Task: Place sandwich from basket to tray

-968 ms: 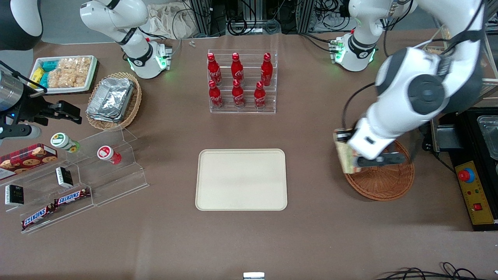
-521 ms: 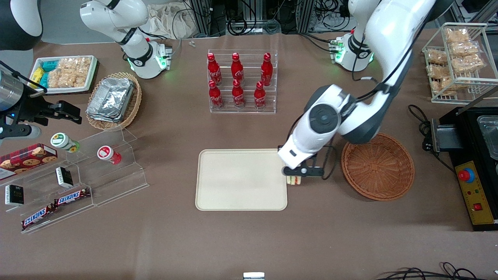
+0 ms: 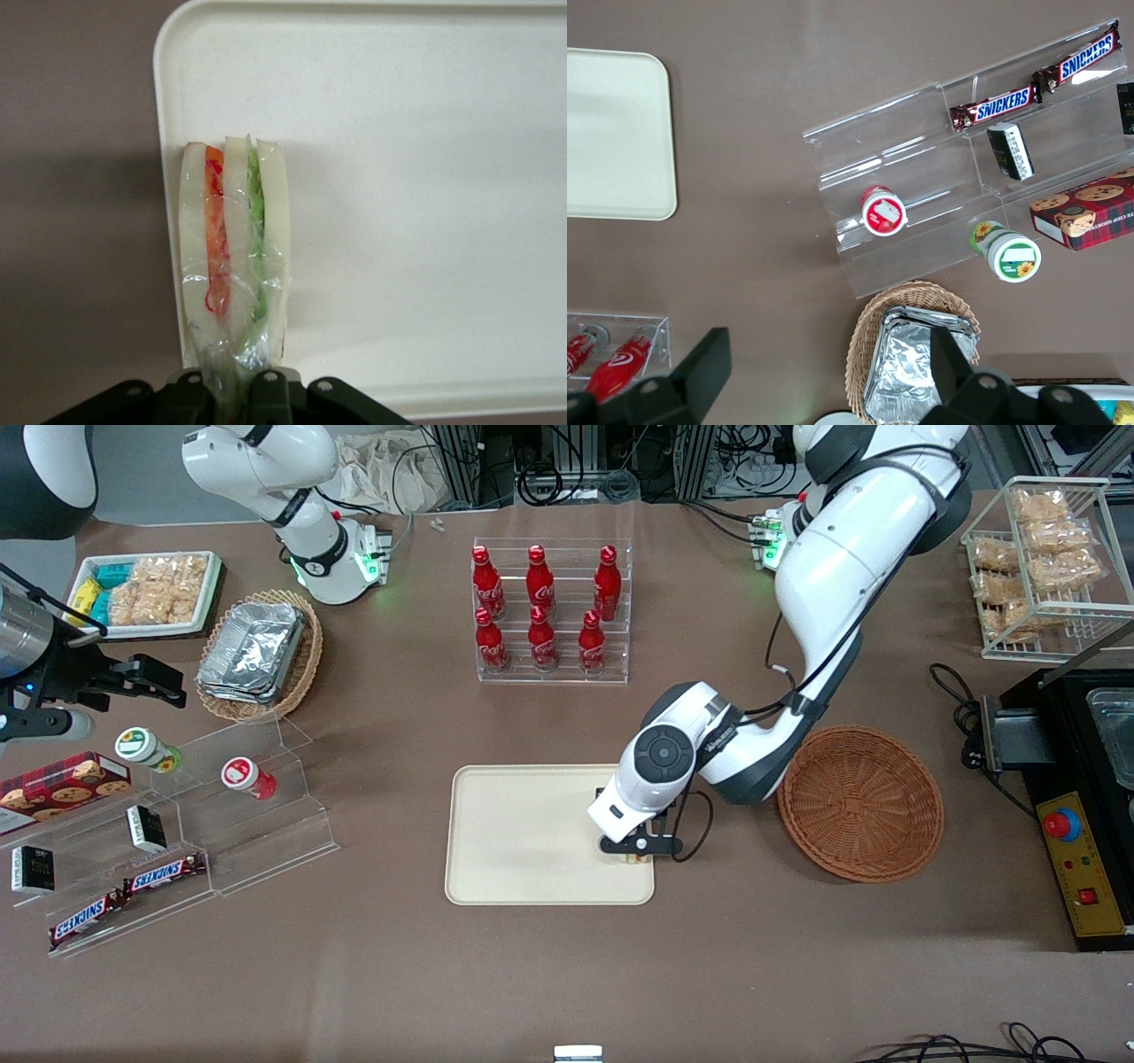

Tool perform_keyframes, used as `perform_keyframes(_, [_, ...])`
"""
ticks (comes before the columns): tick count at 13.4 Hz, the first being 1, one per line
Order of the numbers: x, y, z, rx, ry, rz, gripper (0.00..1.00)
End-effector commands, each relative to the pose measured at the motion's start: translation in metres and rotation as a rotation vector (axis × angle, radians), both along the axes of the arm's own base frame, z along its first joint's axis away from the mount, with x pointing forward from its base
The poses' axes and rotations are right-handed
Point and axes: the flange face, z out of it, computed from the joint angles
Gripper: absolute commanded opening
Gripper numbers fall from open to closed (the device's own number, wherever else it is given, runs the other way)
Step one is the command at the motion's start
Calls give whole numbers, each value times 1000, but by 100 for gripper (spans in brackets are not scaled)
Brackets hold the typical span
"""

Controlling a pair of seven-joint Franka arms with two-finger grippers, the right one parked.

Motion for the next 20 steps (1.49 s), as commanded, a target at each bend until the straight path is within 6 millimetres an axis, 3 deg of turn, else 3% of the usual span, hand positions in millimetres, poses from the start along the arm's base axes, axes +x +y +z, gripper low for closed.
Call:
perform_keyframes(1, [10,-5,-10,10,-6,23,37])
perform_keyframes(2, [8,-6,-8,14,1,37,98])
perform_keyframes(4, [8,2,-1,44,32,70,99])
perform_keyframes(5, [7,6,12,69,46,67,99])
perform_keyframes(7, [10,23,61,111,45,77,99])
perform_keyframes(11, [25,86,154,152,-13,118,99])
perform_keyframes(14, [20,139,213,210,-6,-26,99])
perform_keyframes(17, [12,196,275,248,-3,-47,99])
perform_keyframes(20, [10,232,286,274,46,9,100])
